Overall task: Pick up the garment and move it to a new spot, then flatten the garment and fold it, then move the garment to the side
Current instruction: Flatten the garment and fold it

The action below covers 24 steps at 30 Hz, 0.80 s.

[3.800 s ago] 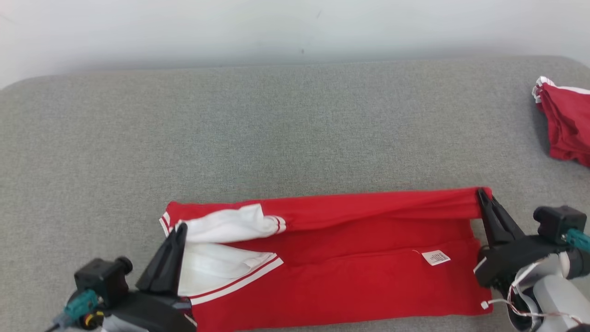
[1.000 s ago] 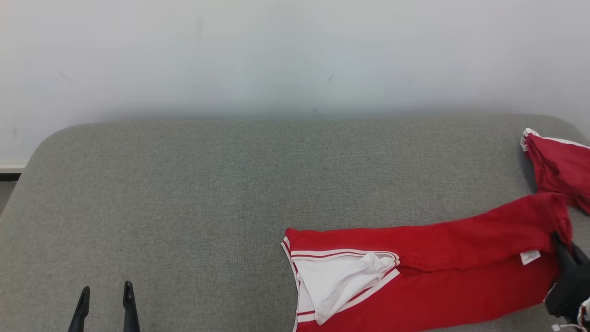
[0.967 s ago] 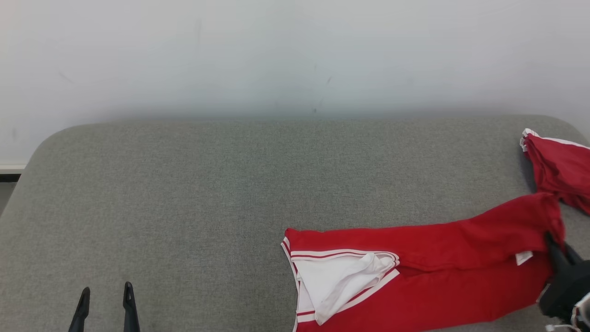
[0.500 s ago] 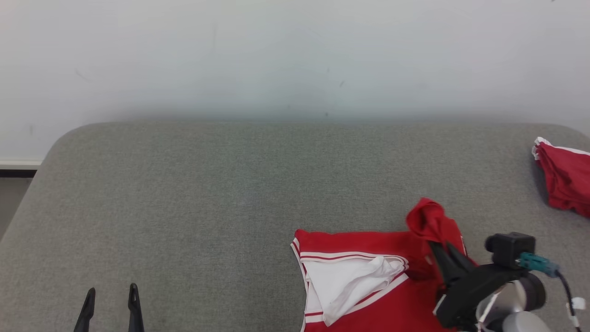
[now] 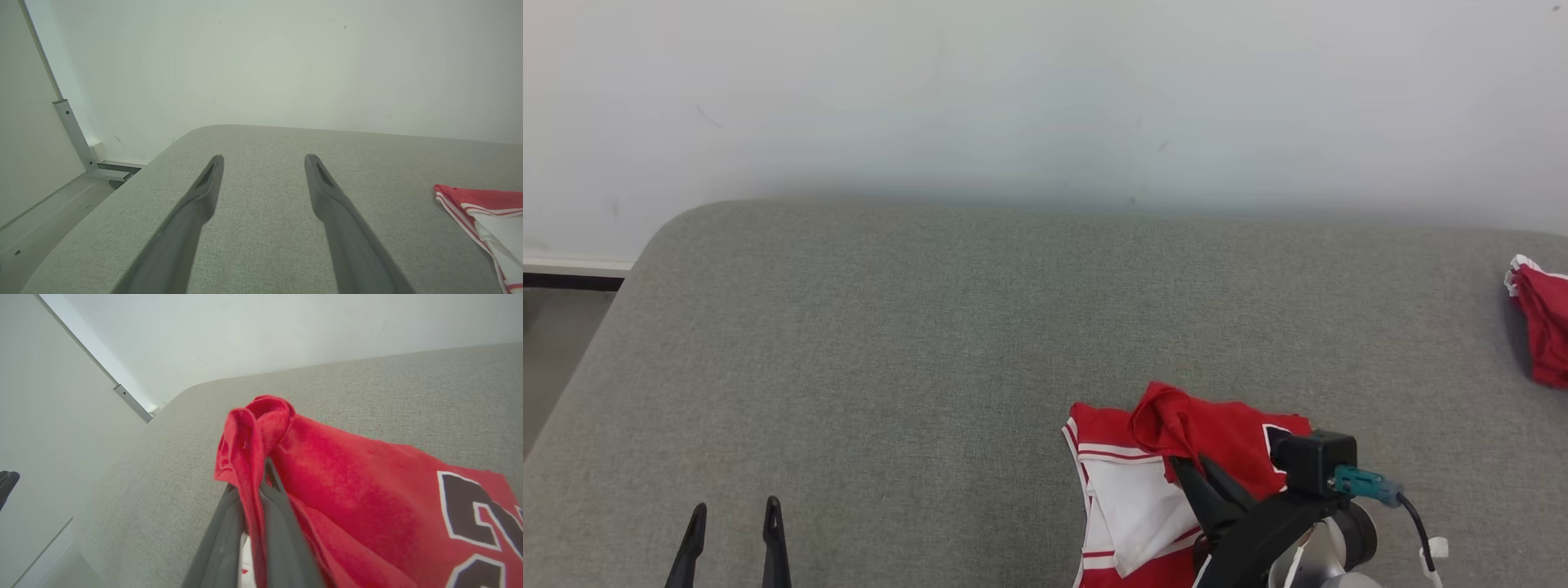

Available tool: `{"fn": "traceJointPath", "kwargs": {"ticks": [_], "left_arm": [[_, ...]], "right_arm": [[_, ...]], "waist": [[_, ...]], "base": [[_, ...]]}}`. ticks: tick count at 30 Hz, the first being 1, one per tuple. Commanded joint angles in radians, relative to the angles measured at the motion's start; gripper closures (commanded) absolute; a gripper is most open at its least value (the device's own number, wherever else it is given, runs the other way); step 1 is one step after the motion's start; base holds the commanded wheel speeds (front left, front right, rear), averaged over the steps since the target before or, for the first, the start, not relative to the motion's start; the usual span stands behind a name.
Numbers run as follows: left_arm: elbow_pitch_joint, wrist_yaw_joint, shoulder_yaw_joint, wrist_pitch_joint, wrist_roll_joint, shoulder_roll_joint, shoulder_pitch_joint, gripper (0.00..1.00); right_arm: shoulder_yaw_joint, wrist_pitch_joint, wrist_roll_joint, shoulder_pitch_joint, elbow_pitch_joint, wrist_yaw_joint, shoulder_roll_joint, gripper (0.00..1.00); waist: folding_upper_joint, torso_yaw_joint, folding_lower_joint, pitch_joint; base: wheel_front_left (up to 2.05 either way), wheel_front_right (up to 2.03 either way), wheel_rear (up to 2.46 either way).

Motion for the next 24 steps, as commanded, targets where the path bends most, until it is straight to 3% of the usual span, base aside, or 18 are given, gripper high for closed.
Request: {"fn": "traceJointPath", "kwargs": {"ticks": [1, 15, 22, 23, 24], "left_arm": [[0.003, 0.0, 0.0, -0.003, -0.002, -0.002, -0.011, 0.0], [0.025, 0.003, -0.026, -0.003, -0.009, -0.003, -0.045, 0.0], [0.039, 0.0, -0.038, -0.003, -0.016, -0.003, -0.059, 0.0], [0.04, 0.0, -0.038, -0.003, -0.016, -0.003, -0.059, 0.0], [0.041, 0.0, -0.038, -0.003, -0.016, -0.003, -0.06, 0.0]], "right_arm": [[0.002, -0.007, -0.002, 0.001, 0.013, -0.003, 0.007, 1.0], [0.026, -0.077, -0.007, -0.092, 0.222, -0.003, 0.04, 1.0], [0.09, -0.128, 0.062, -0.132, 0.318, -0.003, 0.041, 1.0], [0.094, -0.139, 0.062, -0.138, 0.33, -0.003, 0.041, 0.81], [0.098, -0.148, 0.065, -0.142, 0.341, -0.003, 0.041, 0.11]], "waist": [[0.0, 0.004, 0.0, 0.002], [0.0, 0.038, 0.0, 0.023], [0.0, 0.051, 0.0, 0.026], [0.0, 0.051, 0.0, 0.026], [0.0, 0.051, 0.0, 0.025]], "base": [[0.0, 0.0, 0.0], [0.0, 0.0, 0.0], [0.0, 0.0, 0.0], [0.0, 0.0, 0.0], [0.0, 0.0, 0.0]]}}
